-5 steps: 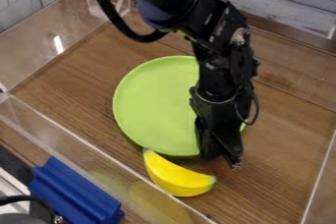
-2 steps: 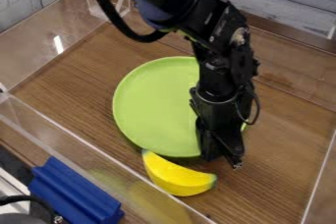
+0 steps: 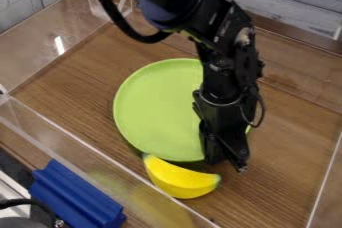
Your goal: Put the banana in the green plate
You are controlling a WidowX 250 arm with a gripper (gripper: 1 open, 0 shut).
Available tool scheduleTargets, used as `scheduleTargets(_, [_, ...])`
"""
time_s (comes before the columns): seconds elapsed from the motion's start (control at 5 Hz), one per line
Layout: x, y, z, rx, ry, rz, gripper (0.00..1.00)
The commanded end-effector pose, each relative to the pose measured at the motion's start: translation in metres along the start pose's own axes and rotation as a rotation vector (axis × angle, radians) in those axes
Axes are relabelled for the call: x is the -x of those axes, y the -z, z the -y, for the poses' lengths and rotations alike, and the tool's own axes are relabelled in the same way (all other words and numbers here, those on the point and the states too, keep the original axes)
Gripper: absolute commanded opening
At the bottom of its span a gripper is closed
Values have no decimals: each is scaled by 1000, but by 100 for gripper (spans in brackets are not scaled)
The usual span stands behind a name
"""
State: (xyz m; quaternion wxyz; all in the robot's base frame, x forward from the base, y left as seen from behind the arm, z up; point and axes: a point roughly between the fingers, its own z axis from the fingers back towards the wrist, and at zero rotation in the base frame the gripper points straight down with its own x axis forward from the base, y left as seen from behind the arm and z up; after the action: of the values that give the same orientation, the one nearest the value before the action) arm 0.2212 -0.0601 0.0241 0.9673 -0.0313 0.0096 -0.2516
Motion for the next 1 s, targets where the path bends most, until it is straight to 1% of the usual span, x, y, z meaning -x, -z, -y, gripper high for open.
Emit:
scheduleTargets(0.0, [-7, -12, -1, -7, -20, 38, 0])
scheduleTargets(0.2, [-7, -14, -1, -6, -27, 34, 0])
scheduleTargets(0.8, [-1, -20, 0, -3, -21, 26, 0])
